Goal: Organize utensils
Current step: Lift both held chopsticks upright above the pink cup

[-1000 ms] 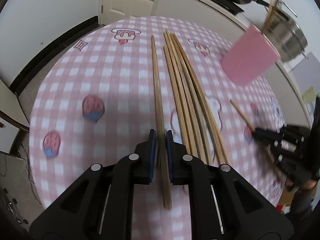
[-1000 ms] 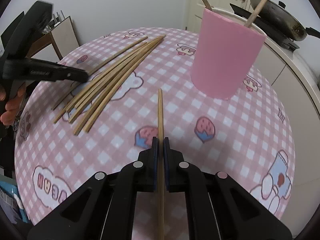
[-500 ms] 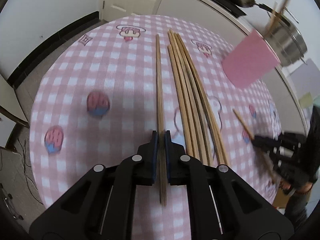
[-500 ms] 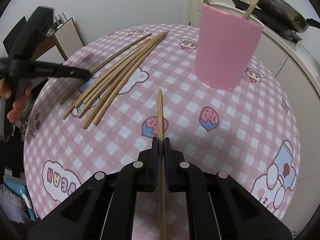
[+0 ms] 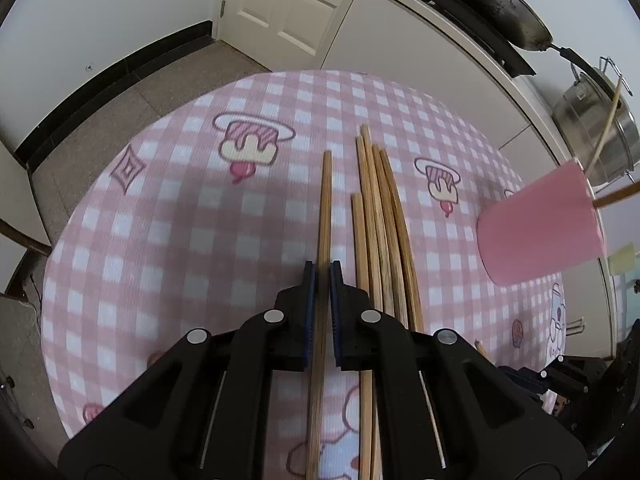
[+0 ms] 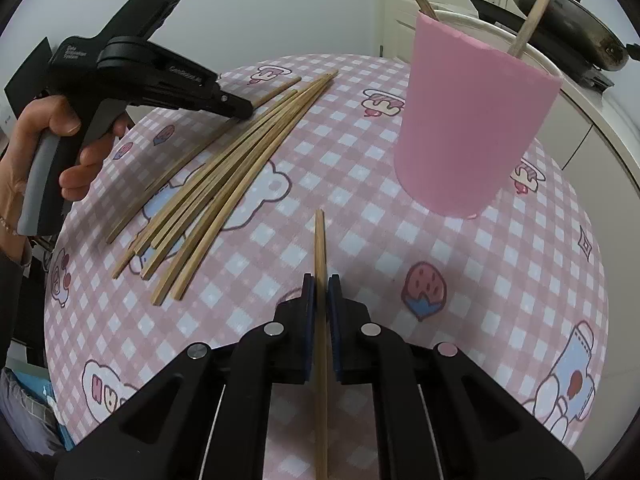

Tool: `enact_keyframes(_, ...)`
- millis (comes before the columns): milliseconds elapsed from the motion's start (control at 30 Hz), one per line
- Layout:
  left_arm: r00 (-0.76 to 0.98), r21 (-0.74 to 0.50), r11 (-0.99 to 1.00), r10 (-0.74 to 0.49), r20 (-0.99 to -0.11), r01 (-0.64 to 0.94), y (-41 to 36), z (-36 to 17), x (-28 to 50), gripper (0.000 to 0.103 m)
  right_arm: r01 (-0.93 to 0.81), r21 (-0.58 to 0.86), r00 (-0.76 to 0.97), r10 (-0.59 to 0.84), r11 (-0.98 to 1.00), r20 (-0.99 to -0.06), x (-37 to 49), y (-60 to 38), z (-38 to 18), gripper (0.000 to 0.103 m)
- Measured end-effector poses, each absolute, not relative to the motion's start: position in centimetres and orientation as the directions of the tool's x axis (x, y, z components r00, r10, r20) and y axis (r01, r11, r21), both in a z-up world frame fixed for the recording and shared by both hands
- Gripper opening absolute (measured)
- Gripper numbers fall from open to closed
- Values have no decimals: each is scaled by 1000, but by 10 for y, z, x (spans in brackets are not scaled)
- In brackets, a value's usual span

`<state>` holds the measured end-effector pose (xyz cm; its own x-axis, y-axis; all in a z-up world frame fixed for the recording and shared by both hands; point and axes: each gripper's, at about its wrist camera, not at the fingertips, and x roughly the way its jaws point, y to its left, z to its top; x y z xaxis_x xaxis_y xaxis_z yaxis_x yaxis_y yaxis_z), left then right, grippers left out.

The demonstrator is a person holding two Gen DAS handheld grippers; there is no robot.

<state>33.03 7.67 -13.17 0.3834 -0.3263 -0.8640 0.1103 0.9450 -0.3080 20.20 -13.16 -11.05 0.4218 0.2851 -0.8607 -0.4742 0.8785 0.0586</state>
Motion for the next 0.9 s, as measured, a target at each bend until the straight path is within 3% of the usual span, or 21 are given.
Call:
enact_keyframes(400,423,-136,976,-198,-884,172,48,-129,328,6,-480,62,359,261,875,-896,232,-122,-113,7)
enact_keyframes(667,465,-186,963,-257,-847,193,57,-110,304,5,-505,11,316,196,863,-928,247,-102,-112,7)
enact_keyframes(900,550,-222,944,-322,-770,243,61,-72,266,5,-470,4,405,219,883,-887,238,-99,-105,4)
